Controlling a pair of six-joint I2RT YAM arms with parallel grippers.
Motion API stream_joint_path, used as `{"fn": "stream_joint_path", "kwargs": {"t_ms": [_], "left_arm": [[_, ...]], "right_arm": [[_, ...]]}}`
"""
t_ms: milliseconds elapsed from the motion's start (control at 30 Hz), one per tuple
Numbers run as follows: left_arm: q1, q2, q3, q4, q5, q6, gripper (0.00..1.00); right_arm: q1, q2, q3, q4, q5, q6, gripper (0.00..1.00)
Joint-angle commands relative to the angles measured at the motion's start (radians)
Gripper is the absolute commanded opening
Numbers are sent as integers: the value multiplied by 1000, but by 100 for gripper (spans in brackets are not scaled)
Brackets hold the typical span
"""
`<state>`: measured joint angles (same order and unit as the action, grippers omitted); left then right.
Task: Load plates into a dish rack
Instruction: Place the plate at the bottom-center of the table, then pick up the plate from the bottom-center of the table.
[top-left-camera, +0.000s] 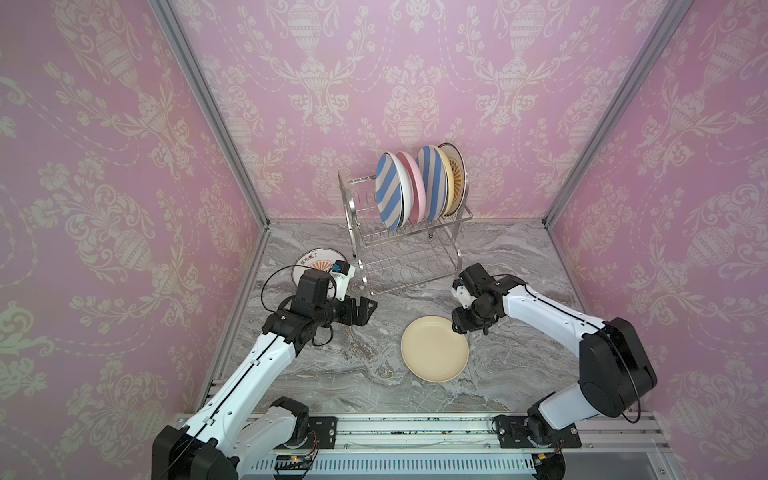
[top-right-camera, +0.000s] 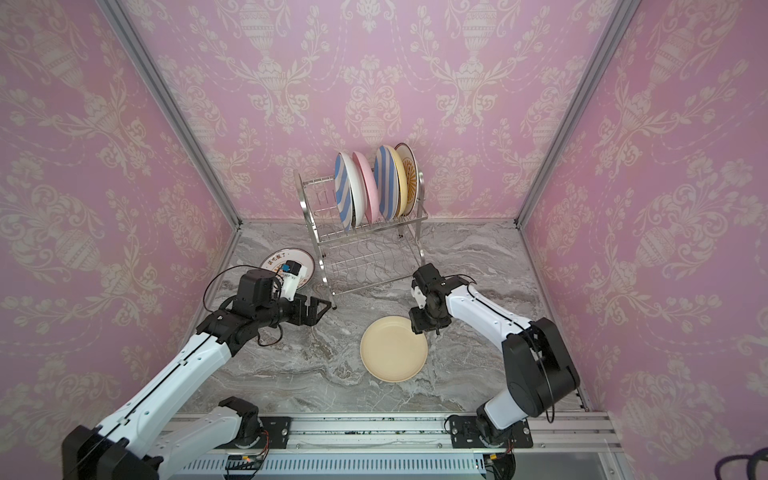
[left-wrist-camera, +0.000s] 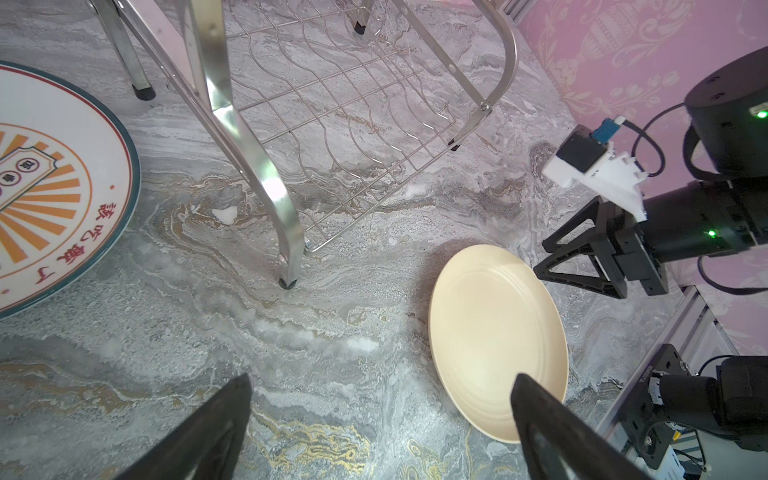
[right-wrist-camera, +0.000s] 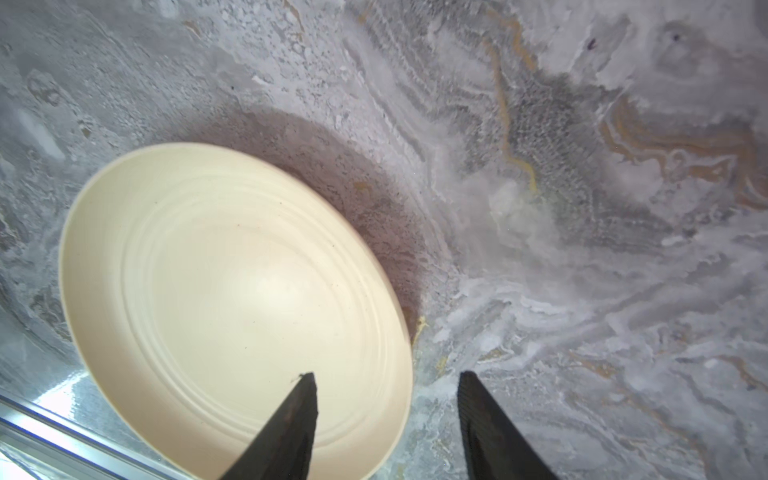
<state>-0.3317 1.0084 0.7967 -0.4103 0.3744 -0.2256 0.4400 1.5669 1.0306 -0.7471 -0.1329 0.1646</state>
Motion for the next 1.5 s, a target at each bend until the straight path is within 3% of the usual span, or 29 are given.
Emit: {"fn": "stream_joint_path", "kwargs": {"t_ms": [0,600,1300,1467], "left_arm": [[-3,-23,-7,-12,-38,5,99],[13,-17,-6,4,-44,8,99],[26,-33,-4,-5,-57,20,99],[32,-40,2,-2,-64,22,99]], "right_arm": [[-11,38,19,8,-67,-101,55],[-47,144,-29,96,-90,-156,38],[-52,81,-62,104,-107,-76,0],[-52,17,-29,61,-115,-47,0]]}}
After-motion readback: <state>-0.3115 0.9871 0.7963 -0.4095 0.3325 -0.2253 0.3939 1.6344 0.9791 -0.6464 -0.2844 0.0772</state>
